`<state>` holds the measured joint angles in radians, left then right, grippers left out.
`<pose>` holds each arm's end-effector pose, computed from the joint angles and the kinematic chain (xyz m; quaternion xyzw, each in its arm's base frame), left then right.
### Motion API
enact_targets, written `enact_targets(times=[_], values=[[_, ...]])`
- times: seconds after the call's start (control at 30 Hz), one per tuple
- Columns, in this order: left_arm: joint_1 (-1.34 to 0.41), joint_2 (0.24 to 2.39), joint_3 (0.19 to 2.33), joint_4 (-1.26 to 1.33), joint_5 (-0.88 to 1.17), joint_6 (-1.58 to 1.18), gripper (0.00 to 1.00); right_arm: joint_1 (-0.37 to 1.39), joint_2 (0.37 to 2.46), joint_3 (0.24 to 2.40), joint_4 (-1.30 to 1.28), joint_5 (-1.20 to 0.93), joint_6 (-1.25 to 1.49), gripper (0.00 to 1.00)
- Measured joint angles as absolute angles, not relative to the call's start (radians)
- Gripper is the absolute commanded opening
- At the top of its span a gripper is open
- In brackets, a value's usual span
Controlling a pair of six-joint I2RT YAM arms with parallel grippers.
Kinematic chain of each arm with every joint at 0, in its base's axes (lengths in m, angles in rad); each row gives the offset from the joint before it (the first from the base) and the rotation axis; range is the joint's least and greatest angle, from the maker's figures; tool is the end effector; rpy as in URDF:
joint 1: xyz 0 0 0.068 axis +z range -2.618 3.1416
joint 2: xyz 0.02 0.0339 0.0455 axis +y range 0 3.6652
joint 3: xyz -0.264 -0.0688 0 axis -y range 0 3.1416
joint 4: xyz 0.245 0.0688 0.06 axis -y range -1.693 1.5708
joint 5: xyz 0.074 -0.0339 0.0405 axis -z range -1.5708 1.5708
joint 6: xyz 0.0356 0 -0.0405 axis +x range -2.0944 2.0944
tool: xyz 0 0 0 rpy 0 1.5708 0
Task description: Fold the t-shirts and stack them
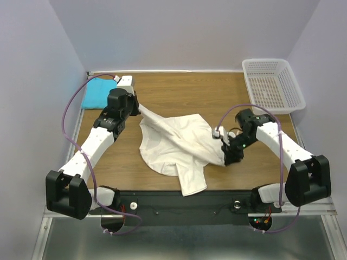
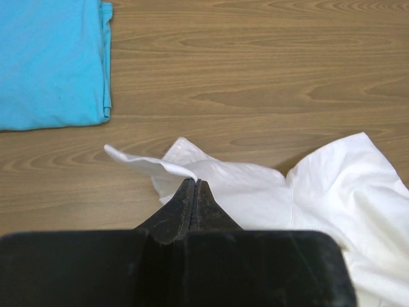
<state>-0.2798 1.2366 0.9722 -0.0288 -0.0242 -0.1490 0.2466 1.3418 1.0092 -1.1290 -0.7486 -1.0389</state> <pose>0.2794 -0.0794 0.3251 0.0453 0.8015 -0.1174 0.5846 0.2095 0.0777 0.2478 -0.5730 0.7320 0.3172 0.1877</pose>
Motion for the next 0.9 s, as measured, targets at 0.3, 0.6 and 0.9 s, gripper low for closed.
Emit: enact_targets(times=[0.3,0.6,0.9], values=[[-0.279,1.236,0.959,-0.027,0.008,-0.148,0.00,0.225,1.173,1.073,-1.183,-0.565,-0.942,0.67],[-0.274,1.193,0.913,-0.022,0.054,-0.152,0.00,0.182,1.687,1.228,-0.684,-0.556,-0.453,0.68],[-0.273,1.118,0.883,-0.027,0.078,-0.167,0.00,0.265,2.038,1.506,-0.556,-0.505,-0.240,0.65]])
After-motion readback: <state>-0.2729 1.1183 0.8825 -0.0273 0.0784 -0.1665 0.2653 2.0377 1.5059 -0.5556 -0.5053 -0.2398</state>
